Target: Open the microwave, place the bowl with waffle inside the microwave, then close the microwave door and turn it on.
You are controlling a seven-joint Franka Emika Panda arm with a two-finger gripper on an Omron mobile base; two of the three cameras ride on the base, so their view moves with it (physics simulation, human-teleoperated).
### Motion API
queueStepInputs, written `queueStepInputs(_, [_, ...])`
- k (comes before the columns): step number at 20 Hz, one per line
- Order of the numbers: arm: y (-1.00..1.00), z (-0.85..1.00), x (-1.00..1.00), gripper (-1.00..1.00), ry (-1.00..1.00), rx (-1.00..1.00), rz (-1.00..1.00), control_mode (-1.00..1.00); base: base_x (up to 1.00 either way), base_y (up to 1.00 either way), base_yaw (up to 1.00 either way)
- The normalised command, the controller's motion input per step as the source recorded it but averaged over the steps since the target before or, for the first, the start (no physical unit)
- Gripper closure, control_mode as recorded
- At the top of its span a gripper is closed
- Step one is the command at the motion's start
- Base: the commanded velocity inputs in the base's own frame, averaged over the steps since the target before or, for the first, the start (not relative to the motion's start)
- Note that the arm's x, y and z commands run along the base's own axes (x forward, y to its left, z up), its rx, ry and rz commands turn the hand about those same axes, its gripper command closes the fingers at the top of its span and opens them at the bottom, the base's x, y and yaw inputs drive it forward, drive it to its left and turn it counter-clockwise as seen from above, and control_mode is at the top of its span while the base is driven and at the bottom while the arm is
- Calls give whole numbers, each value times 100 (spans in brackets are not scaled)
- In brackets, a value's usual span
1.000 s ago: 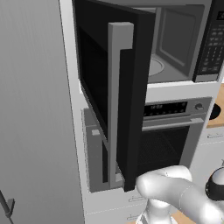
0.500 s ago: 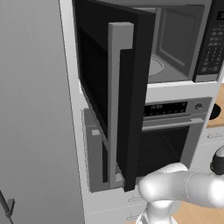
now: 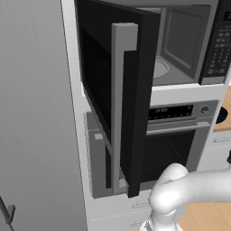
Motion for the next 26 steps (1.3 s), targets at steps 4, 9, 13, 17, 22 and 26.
queueStepInputs(4, [-3,-41,50,-100,8,0,0,-100,0,0,0])
queueStepInputs(9, [4,-42,53,-100,1,0,0,-100,0,0,0])
queueStepInputs(13, [-13,-38,39,-100,0,0,0,-100,0,0,0])
queueStepInputs(17, [-2,-40,43,-100,0,0,0,-100,0,0,0])
queueStepInputs(22, [-4,-30,41,-100,0,0,0,-100,0,0,0])
queueStepInputs(26, [-13,-27,37,-100,0,0,-1,-100,0,0,0])
